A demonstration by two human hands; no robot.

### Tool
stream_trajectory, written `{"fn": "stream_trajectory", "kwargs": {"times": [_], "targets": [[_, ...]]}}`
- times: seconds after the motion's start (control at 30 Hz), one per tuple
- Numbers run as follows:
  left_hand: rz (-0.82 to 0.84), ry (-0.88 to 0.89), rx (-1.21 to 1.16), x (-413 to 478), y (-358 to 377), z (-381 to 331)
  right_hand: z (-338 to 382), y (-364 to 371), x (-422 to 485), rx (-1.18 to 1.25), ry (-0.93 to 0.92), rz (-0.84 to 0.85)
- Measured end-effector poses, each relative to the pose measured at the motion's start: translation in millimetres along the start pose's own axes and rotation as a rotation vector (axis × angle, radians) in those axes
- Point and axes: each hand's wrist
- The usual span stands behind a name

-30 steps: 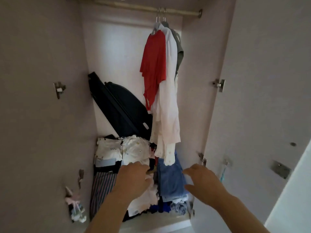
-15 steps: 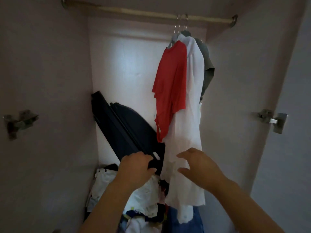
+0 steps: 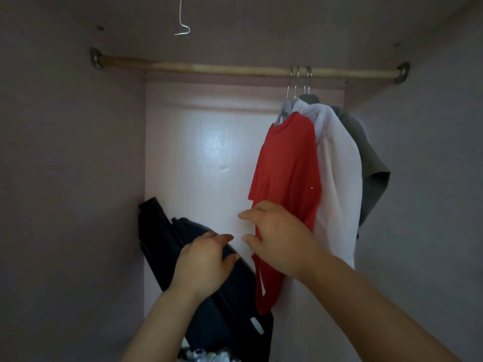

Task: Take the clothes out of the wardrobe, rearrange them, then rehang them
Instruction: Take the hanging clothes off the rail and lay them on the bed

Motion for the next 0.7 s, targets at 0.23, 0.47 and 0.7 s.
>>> {"fn": "stream_trajectory", "kwargs": {"times": [0.23, 0.47, 0.7], "targets": [[-0.169, 0.057, -0.095, 75, 19, 49, -5, -14, 107, -0.264, -0.004, -0.345], [-0.305, 0.176, -0.210, 154, 41, 72, -64, -25, 184, -0.488, 0.089, -0.600], [-0.383, 0.227, -0.298, 204, 63, 63, -134, -49, 186, -0.605, 0.124, -0.733]]}}
Point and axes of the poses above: each hand's wrist, its own x-axis towards the middle knuckle, its own y-axis out of the palm, z = x × y, and after that the axes turned 11 degrees about y, right-handed
